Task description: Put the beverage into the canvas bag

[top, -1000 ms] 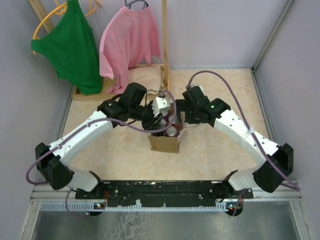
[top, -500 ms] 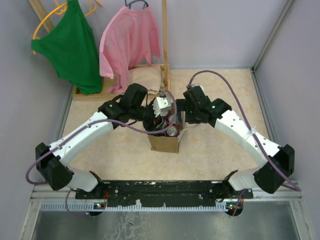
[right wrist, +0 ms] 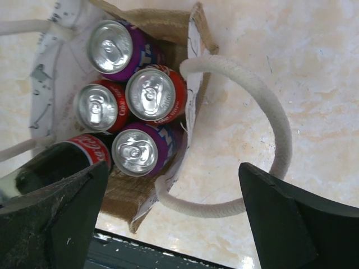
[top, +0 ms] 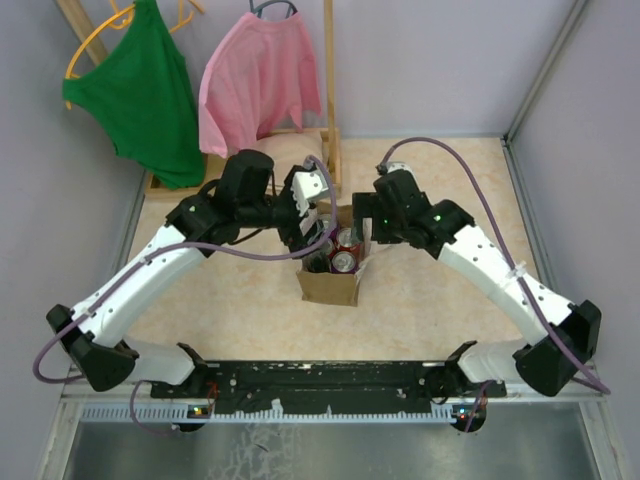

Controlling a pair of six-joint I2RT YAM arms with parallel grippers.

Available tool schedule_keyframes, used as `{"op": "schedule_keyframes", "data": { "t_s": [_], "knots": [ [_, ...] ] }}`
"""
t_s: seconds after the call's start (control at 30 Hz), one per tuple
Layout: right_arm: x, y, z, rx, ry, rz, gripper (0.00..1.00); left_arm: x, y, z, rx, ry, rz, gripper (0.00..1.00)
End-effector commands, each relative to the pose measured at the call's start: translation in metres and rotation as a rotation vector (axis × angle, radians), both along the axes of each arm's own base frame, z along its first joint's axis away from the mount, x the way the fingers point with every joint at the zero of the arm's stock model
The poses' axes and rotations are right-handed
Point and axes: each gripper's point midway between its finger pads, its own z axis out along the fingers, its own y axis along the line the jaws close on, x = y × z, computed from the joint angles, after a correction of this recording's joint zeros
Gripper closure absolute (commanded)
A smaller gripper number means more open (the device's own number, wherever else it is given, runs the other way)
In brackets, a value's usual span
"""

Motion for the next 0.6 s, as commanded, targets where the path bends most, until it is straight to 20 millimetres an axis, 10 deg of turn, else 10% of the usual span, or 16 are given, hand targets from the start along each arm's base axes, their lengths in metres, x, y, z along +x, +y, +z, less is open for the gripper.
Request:
{"op": "schedule_keyframes", "data": {
  "t_s": [0.0,0.33,0.57],
  "knots": [
    [0.012,0.013,0.070,0.167,-0.216,0.048,0.01,-0.001,0.013,0.028,-0.035,-0.071,0.054,0.00],
    [0.001,0.035,0.158,0.394,-0.487,0.208,0.01,0.003,0.030,0.022,-0.027,-0.078,0.102,0.00],
    [0.001,0.022,0.151,0.331,-0.464,0.169,0.01,0.003,0.028,0.020,-0.032,-0.069,0.095,0.00]
  ]
}}
